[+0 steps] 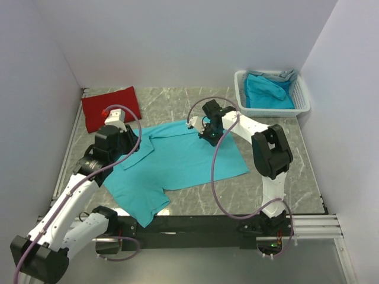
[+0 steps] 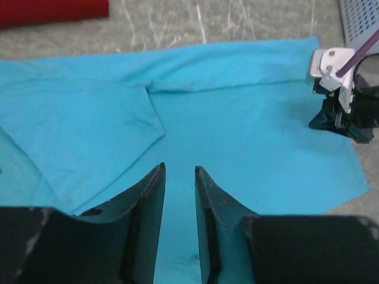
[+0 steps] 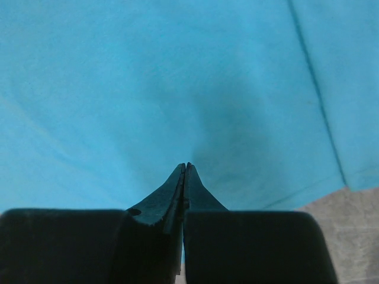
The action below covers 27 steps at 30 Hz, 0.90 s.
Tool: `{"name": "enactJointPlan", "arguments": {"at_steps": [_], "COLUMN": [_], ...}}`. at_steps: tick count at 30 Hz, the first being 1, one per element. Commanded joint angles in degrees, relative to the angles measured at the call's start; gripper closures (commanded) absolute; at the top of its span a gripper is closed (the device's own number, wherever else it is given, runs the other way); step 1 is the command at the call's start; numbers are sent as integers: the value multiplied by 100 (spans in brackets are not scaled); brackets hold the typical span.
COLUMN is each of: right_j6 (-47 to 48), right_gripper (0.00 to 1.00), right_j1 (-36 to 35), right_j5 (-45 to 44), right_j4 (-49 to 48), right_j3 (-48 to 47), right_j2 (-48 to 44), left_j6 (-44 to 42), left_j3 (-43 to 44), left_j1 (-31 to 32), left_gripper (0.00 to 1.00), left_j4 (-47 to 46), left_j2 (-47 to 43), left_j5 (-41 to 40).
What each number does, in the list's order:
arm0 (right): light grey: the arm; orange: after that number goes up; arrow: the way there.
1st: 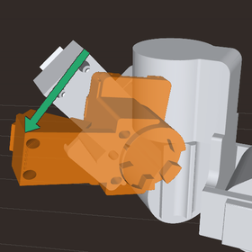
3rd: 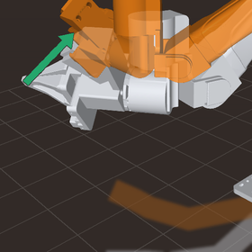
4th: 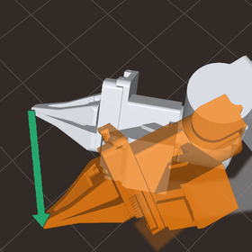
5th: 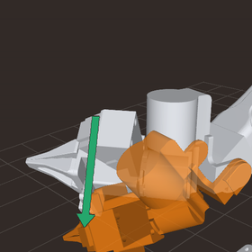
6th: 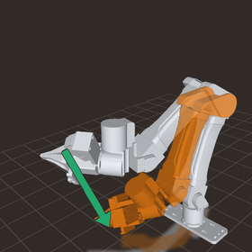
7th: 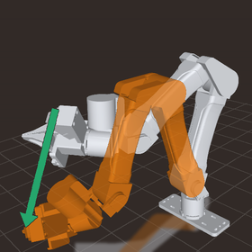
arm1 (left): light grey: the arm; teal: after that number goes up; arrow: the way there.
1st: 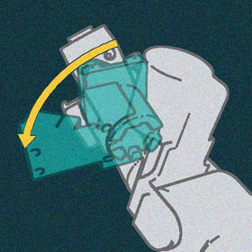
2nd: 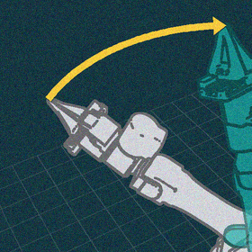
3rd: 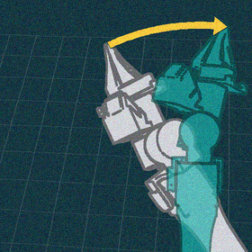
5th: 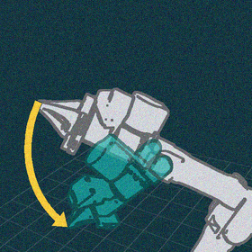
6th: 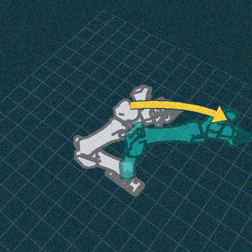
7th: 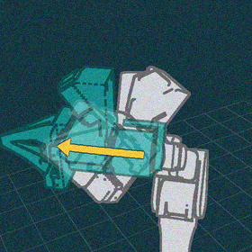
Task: Fold and stack the t-shirts
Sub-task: Fold the tshirt
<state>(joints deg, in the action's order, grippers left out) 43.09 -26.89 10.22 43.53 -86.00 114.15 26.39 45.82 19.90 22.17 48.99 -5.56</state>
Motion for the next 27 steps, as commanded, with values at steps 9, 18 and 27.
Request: {"name": "enactJointPlan", "arguments": {"at_steps": [9,18,27], "right_j6": [24,42,-222], "right_gripper": [100,100,100], "right_j1": [-9,9,193], "right_j5": [-723,-1126,-1461], "right_j4": [340,754,1026], "right_j3": [-742,-1611,-2966], "right_j2": [766,1478,2278], "left_j6": [191,200,121], "left_j3": [-170,-214,-126], "left_j1": [-21,-21,-21], "left_gripper": [61,58,57], "left_j4": [-3,-29,15], "left_j2": [137,119,172], "left_j5": [503,512,609]}}
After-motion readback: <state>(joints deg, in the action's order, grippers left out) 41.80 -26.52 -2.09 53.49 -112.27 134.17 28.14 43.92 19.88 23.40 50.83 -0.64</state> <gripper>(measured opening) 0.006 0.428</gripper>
